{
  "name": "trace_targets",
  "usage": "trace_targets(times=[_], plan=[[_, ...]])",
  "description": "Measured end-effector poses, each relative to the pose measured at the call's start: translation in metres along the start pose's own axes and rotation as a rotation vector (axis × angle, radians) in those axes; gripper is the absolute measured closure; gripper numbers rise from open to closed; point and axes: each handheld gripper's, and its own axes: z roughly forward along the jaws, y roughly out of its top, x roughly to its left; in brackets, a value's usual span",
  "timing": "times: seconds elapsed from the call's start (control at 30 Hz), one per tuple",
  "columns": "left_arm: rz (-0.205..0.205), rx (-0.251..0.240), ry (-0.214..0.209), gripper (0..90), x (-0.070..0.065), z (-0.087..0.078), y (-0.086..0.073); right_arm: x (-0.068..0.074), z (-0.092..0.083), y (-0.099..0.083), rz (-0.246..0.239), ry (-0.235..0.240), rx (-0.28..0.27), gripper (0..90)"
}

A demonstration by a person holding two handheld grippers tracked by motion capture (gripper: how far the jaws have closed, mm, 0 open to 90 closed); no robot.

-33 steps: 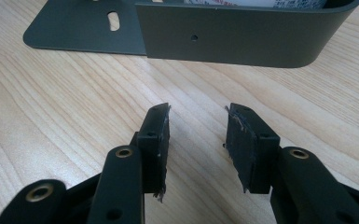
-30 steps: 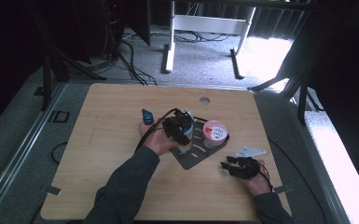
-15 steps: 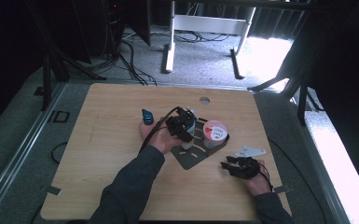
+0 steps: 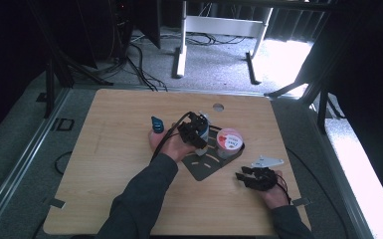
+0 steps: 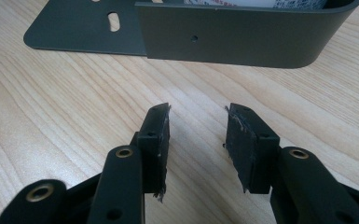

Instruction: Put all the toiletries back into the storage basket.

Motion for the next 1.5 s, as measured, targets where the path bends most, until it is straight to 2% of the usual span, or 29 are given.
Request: trace_targets(times=[0.3,0.73,0.97,1.1,1.23,1.5], plan=[[-0.005,-0.011,0.013,55.2,-0.001,0.004,0.006,0.000,0.000,0.000,-0.001,0.001,0.000,59.1],[-0.017,-0.052,0.031,55.3,-0.001,0.006,0.015,0.000,0.000,0.000,-0.001,0.001,0.001,59.1],[-0.030,-0.066,0.034,55.3,0.003,0.009,0.020,0.000,0.000,0.000,-0.002,0.000,0.001,59.1],[-0.023,-0.081,0.036,55.3,0.004,0.011,0.022,0.000,0.000,0.000,-0.003,0.000,0.001,59.1],[-0.027,-0.104,0.047,55.3,0.003,0.015,0.024,0.000,0.000,0.000,-0.004,0.000,0.000,59.1],[-0.043,-0.117,0.066,55.3,0.006,0.022,0.028,0.000,0.000,0.000,-0.003,0.003,0.000,59.2]])
